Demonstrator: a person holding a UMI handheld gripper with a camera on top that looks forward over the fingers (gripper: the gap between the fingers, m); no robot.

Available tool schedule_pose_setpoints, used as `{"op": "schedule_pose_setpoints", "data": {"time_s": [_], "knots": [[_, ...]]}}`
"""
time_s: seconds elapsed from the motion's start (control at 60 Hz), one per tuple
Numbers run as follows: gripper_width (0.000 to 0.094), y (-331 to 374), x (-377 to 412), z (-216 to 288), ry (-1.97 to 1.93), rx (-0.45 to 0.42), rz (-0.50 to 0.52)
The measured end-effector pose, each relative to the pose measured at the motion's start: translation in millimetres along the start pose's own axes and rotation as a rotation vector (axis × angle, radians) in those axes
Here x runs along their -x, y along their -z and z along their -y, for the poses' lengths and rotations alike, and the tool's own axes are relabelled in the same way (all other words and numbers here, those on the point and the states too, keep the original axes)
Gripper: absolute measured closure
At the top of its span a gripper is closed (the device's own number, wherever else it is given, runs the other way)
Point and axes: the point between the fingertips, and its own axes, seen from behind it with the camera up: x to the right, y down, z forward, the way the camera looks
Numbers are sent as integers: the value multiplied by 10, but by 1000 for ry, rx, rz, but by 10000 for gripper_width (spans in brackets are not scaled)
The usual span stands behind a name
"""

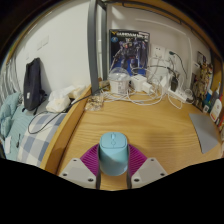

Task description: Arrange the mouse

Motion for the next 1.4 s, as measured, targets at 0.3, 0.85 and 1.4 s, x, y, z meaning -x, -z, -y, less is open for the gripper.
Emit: {"op": "schedule_pose_setpoints", "data": {"time_s": [0.3,0.85,1.4], "knots": [[585,551,-367,838,-24,-83,30],[585,1158,-4252,1495,-84,-189,-196],[527,6,-4642,97,-149,77,-122]]}}
